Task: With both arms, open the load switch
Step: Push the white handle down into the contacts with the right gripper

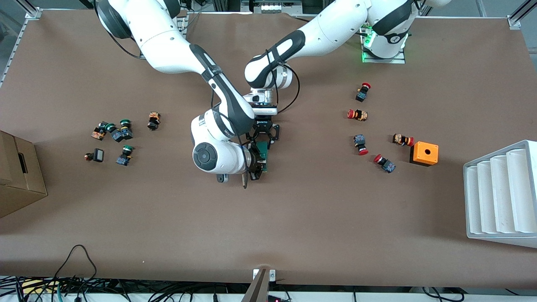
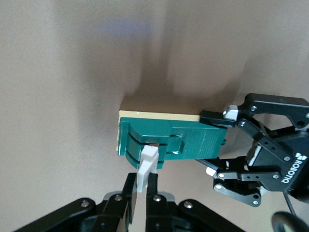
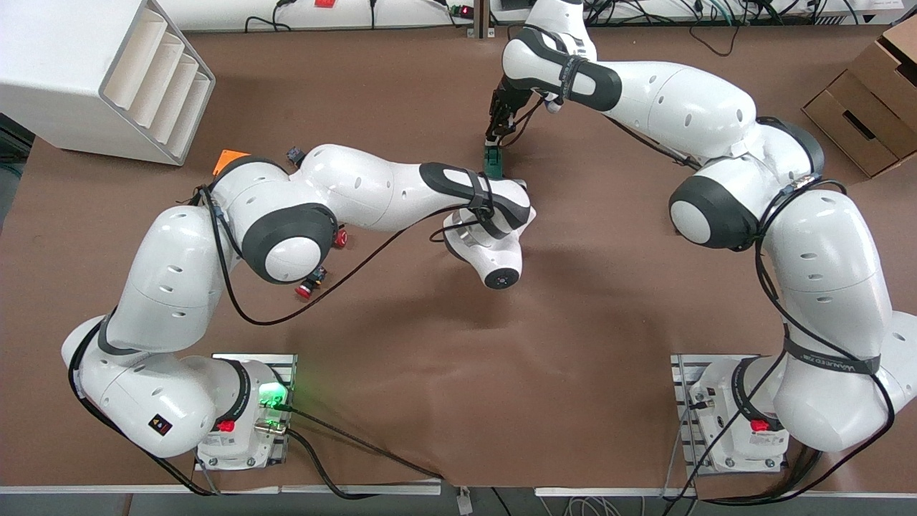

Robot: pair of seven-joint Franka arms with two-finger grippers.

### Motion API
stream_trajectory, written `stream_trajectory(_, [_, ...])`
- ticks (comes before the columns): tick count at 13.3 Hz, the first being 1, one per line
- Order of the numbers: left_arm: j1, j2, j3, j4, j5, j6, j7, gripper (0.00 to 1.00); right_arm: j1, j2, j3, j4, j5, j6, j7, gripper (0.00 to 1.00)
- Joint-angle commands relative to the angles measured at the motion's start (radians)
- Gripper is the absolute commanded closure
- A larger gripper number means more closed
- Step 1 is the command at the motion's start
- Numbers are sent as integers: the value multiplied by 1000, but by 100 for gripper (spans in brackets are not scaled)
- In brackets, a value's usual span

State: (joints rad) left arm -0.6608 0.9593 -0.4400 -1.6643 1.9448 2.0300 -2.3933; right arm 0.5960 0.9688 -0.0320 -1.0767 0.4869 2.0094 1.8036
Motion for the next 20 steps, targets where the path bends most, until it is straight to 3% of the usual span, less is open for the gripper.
stream_trajectory(1, [-5,44,12,67,37,67,-3,75,-4,-59,37,-103,-60,-1,-13,100])
stream_trajectory(7, [-5,48,10,67,51,65,-3,75,-4,-79,50,-135,-79,-1,-13,100])
stream_trajectory(9, [-5,48,10,67,51,65,-4,75,-4,-79,53,-137,-90,-1,-13,93])
stream_trajectory(17, [-5,52,10,69,52,65,-3,75,4,-91,58,-176,-113,-1,-12,90])
stream_trajectory(20, [-6,52,10,69,52,65,-3,75,1,-110,73,-210,-129,0,-15,85])
